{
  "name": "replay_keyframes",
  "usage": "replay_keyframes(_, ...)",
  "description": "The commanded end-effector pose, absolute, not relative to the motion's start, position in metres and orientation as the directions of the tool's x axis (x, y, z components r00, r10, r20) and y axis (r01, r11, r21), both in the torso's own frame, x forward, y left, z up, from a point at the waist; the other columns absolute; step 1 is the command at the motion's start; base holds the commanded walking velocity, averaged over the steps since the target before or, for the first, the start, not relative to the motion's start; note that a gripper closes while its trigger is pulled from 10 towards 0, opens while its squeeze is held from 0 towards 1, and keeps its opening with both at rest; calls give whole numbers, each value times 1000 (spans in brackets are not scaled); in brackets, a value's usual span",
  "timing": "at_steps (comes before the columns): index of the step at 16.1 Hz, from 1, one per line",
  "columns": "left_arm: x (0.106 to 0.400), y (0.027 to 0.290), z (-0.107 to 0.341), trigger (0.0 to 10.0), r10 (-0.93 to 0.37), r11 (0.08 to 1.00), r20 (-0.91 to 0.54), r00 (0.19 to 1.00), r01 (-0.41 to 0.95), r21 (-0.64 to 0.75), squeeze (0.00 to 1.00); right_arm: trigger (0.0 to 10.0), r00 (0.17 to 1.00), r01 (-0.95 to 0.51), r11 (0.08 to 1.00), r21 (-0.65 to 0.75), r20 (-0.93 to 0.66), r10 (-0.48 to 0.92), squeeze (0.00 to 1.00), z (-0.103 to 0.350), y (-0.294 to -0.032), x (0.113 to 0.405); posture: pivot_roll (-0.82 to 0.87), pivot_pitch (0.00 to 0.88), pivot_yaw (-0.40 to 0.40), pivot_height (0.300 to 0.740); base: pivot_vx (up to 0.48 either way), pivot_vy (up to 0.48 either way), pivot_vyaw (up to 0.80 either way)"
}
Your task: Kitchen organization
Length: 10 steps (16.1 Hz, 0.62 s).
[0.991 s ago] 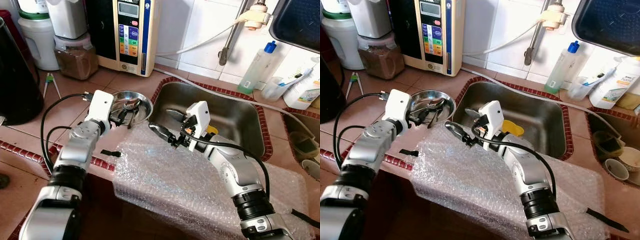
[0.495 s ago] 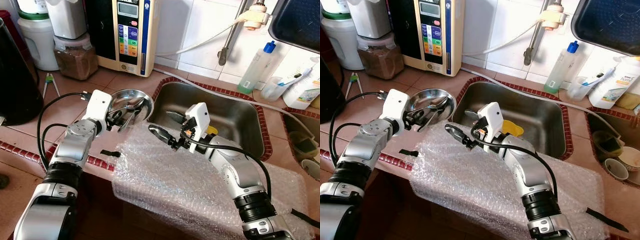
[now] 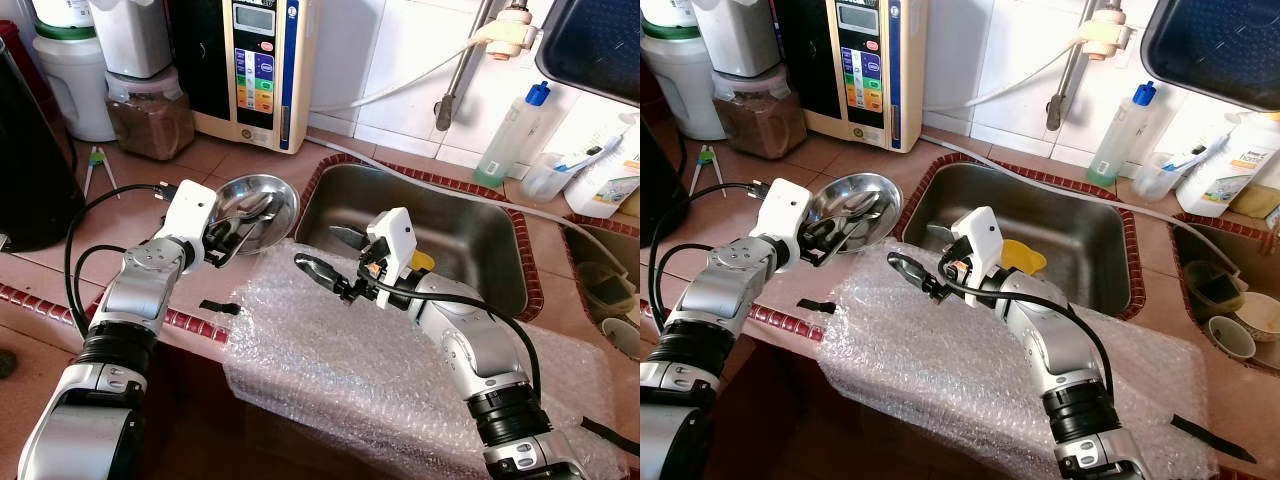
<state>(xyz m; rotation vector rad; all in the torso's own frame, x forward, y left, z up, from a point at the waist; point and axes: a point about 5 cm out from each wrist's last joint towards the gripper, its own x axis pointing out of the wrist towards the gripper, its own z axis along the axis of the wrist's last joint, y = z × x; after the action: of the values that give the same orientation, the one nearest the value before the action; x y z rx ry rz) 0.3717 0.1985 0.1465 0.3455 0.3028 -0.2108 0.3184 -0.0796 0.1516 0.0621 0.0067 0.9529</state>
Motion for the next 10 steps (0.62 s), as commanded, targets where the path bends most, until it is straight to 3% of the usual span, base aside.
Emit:
replay_keyframes(1,371,197,143,0,-153,916,-352,924,266,301,0,10000,578,-815,578,36,14,816,0,154,-82,319,1,0,-112,740,0,0,0)
replay_keyframes(10,376,206,165,0,-111,899,-280,954,216,380,0,10000,586,-810,586,30,13,810,0,154,-83,321,3,0,-114,740,0,0,0)
